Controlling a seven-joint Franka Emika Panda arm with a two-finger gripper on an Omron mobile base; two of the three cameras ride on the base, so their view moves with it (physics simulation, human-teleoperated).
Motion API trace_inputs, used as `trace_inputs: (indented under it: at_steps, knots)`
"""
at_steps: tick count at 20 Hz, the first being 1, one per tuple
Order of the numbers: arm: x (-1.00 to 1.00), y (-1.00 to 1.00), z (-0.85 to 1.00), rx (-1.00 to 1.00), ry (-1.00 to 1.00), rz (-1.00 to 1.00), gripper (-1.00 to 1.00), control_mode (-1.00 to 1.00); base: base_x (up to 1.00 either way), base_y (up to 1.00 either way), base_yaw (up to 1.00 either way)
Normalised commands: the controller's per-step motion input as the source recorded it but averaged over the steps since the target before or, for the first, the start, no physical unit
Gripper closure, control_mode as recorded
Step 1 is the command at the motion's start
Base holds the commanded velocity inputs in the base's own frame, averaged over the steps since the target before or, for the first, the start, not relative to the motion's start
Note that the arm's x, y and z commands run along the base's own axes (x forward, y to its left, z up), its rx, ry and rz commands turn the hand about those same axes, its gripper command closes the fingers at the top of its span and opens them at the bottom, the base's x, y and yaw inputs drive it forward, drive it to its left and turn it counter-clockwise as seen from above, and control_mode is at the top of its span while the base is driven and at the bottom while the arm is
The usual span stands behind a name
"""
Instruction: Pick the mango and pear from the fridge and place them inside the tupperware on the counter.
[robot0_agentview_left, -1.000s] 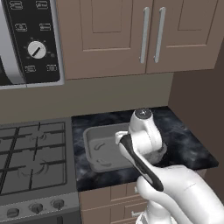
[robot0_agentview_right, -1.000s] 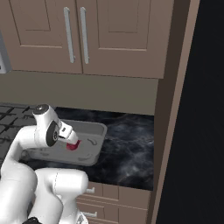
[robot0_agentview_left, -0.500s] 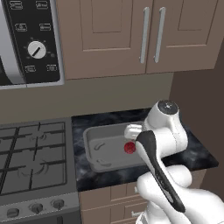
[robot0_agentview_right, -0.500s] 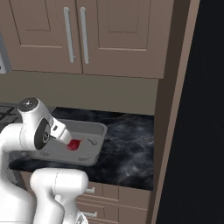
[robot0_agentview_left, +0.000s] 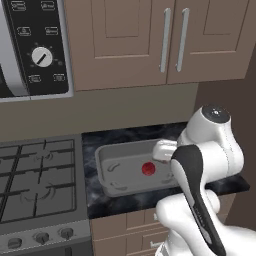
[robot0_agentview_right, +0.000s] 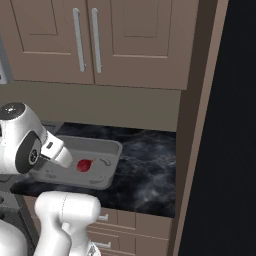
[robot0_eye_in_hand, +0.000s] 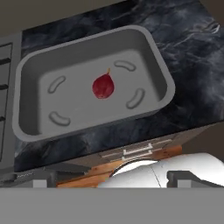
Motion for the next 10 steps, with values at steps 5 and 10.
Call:
trace_inputs:
  at_steps: [5,10]
  knots:
    - [-0.28,0.00,-0.02,0.00,0.00,0.00,-1.00,-1.00,0.00,0.00,0.00]
    - [-0.08,0.00,-0.10,0.00,-0.03,0.00,-1.00,-1.00,0.00,0.00,0.00]
